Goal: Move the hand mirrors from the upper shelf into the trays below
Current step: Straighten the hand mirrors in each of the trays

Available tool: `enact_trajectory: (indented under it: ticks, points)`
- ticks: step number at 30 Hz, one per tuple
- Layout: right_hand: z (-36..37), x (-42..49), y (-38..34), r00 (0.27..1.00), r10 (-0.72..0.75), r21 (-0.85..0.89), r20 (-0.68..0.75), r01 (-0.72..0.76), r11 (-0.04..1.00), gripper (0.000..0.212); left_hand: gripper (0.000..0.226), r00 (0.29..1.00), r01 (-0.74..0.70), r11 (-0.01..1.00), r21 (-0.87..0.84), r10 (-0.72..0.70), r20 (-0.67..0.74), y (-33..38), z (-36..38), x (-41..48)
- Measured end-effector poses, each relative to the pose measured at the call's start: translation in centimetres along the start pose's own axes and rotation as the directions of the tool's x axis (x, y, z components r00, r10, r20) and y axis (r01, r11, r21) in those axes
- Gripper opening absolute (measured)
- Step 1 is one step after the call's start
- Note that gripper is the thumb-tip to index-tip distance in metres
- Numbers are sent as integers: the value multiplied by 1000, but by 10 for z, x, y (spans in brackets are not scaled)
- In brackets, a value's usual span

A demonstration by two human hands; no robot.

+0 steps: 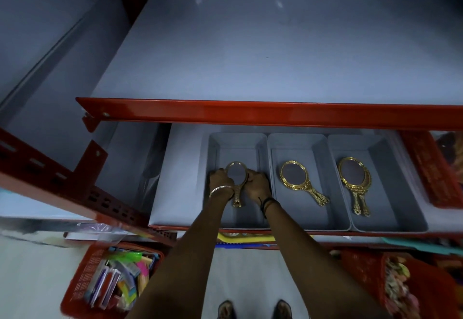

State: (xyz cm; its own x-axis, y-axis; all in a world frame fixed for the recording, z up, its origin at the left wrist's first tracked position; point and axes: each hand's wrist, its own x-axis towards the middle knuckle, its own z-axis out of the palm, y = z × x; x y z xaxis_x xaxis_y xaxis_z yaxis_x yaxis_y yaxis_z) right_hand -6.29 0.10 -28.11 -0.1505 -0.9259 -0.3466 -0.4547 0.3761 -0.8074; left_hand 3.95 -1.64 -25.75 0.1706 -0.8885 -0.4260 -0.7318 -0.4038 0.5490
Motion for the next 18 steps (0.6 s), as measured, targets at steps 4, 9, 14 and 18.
enact_trajectory:
  ticks: [4, 9, 14, 18]
  points:
    - [-1, -1, -3, 1000, 5, -12, -8, -5, 1000, 32, 33, 1000, 5, 1000, -8, -4, 12, 1, -2, -3]
    - [-7, -8, -7, 997, 50, -36, -60, -52, 998, 20, 34, 1000, 31, 999, -43, -31, -6, 6, -10, -11]
    - [-33, -25, -23, 989, -65, -69, -130, 56, 996, 27, 33, 991, -80, 991, -106, 68, -114, 19, -23, -20]
    - [-81, -34, -13, 943, -141, -144, -302, 101, 984, 17, 35, 972, -208, 940, -269, 167, -167, 47, -11, -43]
